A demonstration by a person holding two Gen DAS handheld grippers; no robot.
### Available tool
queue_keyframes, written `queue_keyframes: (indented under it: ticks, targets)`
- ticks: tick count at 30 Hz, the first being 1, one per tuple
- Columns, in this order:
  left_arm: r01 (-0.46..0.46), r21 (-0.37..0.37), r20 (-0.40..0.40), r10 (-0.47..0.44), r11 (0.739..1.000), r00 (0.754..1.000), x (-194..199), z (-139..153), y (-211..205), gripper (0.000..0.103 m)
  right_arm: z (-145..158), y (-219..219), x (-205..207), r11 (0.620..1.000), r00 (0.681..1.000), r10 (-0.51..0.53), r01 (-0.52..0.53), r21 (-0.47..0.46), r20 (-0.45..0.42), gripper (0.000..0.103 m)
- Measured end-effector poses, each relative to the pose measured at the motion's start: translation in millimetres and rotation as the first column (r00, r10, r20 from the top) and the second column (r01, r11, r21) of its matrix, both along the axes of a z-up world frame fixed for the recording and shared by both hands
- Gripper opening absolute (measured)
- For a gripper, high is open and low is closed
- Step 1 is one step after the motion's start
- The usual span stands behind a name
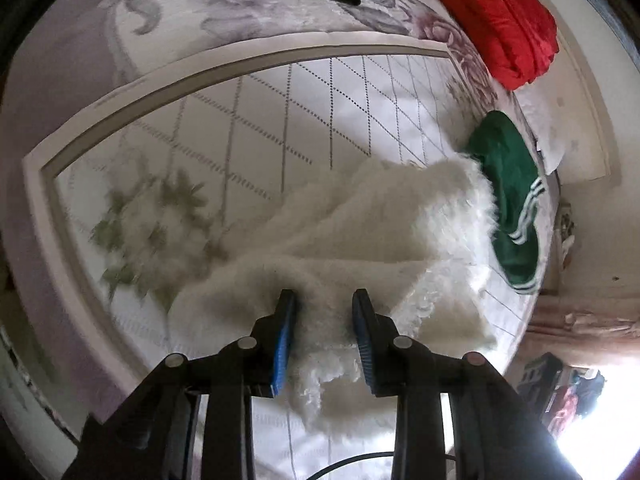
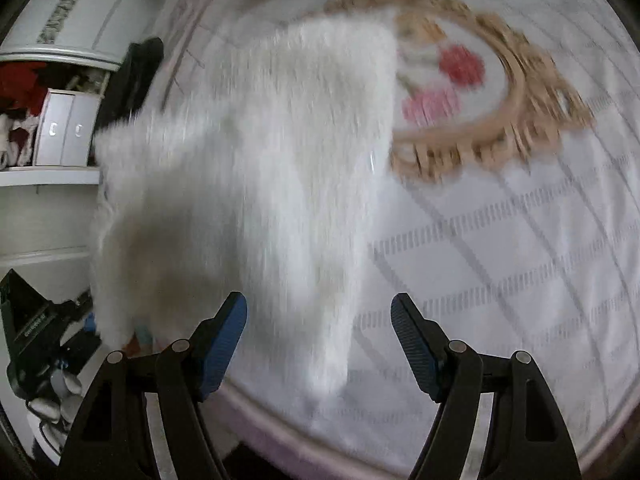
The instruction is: Fold large clothes
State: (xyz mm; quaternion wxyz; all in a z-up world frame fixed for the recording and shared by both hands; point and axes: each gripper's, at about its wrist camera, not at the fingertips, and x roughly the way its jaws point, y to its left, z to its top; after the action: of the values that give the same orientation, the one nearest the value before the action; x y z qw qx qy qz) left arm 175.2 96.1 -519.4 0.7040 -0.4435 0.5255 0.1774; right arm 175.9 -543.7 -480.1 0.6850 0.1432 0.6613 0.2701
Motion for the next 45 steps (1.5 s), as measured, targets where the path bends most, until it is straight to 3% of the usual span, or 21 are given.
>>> queue_keyframes:
  ticks: [2,4,7,8,10,11,13,14,16,18,19,21,22,25,28,29,31,34,39,42,45]
  targets:
    - [-0.013,-0.007,0.005,0.013,1.000,1.000,16.4,-18.1,12.7,0.027,-13.7,11.2,20.5,0.999,0.999,0.037,-0.037,0.005,0.033,0.077]
    - [-0.026,-0.012,0.001,0.026,1.000,1.000,26.5,-27.0,26.2,0.027,-32.2,21.6,39.8,0.997,0.997,0.068,-0.070,0.044,0.034,0.091]
    - [-0.024,-0.001,0.024,0.024,1.000,0.999,34.1,-24.1,44.6,0.027,-69.9,27.4,56.4,0.977,0.993,0.074,-0.055,0.207,-0.088,0.097]
    - [-0.018,0.009,0.029,0.017,1.000,0.999,34.6,-19.6,49.3,0.027,-73.9,28.8,57.4,0.973,0.994,0.073,-0.052,0.225,-0.084,0.095]
    - [-0.012,0.044,0.008,0.011,0.999,1.000,30.9,-10.1,52.7,0.027,-74.2,29.6,54.0,0.968,0.996,0.047,-0.026,0.249,-0.079,0.074]
    - [-0.005,0.048,0.008,0.004,0.999,1.000,28.5,-7.0,52.5,0.027,-72.1,24.5,50.5,0.966,0.995,-0.011,0.036,0.257,-0.098,0.064]
    - [0.041,0.062,-0.013,-0.040,0.997,0.999,23.7,0.0,47.8,0.030,-68.4,12.8,38.9,0.955,0.982,-0.127,0.158,0.252,-0.137,0.056]
    - [0.066,0.073,-0.021,-0.064,0.995,0.998,20.6,4.0,44.4,0.030,-67.5,4.6,30.4,0.938,0.966,-0.199,0.237,0.252,-0.168,0.053]
    - [0.112,0.121,-0.041,-0.108,0.986,0.993,12.2,14.2,36.9,0.029,-72.0,-13.8,3.0,0.882,0.902,-0.340,0.404,0.242,-0.267,0.051]
    - [0.169,0.177,-0.075,-0.158,0.970,0.985,1.5,25.2,28.9,0.037,-83.0,-27.8,-33.3,0.822,0.816,-0.439,0.533,0.198,-0.376,0.050]
    - [0.207,0.208,-0.102,-0.189,0.956,0.977,-7.9,30.9,23.6,0.046,-87.4,-31.4,-55.5,0.806,0.776,-0.459,0.569,0.166,-0.432,0.050]
    - [0.256,0.236,-0.136,-0.229,0.937,0.964,-23.3,35.6,17.6,0.068,-88.9,-30.2,-86.7,0.822,0.752,-0.426,0.554,0.132,-0.503,0.054]
    - [0.278,0.250,-0.153,-0.245,0.928,0.957,-31.3,37.2,14.4,0.077,-87.5,-26.9,-98.1,0.852,0.761,-0.377,0.508,0.124,-0.527,0.059]
    - [0.315,0.267,-0.200,-0.267,0.911,0.943,-50.3,32.0,6.3,0.080,-66.3,-26.2,-116.7,0.935,0.821,-0.249,0.342,0.093,-0.513,0.061]
    - [0.326,0.262,-0.246,-0.264,0.908,0.933,-58.0,15.9,-2.1,0.080,-21.3,-24.5,-105.1,0.983,0.925,-0.154,0.180,0.045,-0.348,0.063]
    - [0.317,0.253,-0.245,-0.257,0.914,0.935,-58.6,8.5,-4.8,0.080,-3.3,-20.6,-95.2,0.990,0.955,-0.118,0.133,0.039,-0.273,0.070]
    - [0.290,0.231,-0.237,-0.235,0.929,0.943,-57.0,-1.8,-6.4,0.080,21.0,-6.9,-74.5,0.998,0.985,-0.048,0.054,0.034,-0.168,0.075]
    - [0.233,0.202,-0.193,-0.195,0.951,0.962,-49.8,-3.0,-4.7,0.080,47.0,23.0,-31.8,0.999,0.999,0.039,-0.039,0.010,-0.024,0.075]
    - [0.127,0.100,-0.075,-0.120,0.987,0.990,-27.8,16.7,-2.1,0.080,51.3,30.0,26.0,0.999,0.998,0.026,-0.023,-0.048,0.059,0.075]
    - [0.109,-0.008,-0.012,-0.109,0.994,0.994,-4.6,22.2,-12.9,0.080,25.1,24.8,44.9,0.995,0.998,0.036,-0.030,-0.096,0.052,0.075]
    - [0.171,-0.067,-0.046,-0.174,0.983,0.984,27.8,3.6,-40.0,0.080,-13.0,6.4,38.7,0.990,0.999,0.046,-0.045,-0.133,0.008,0.075]
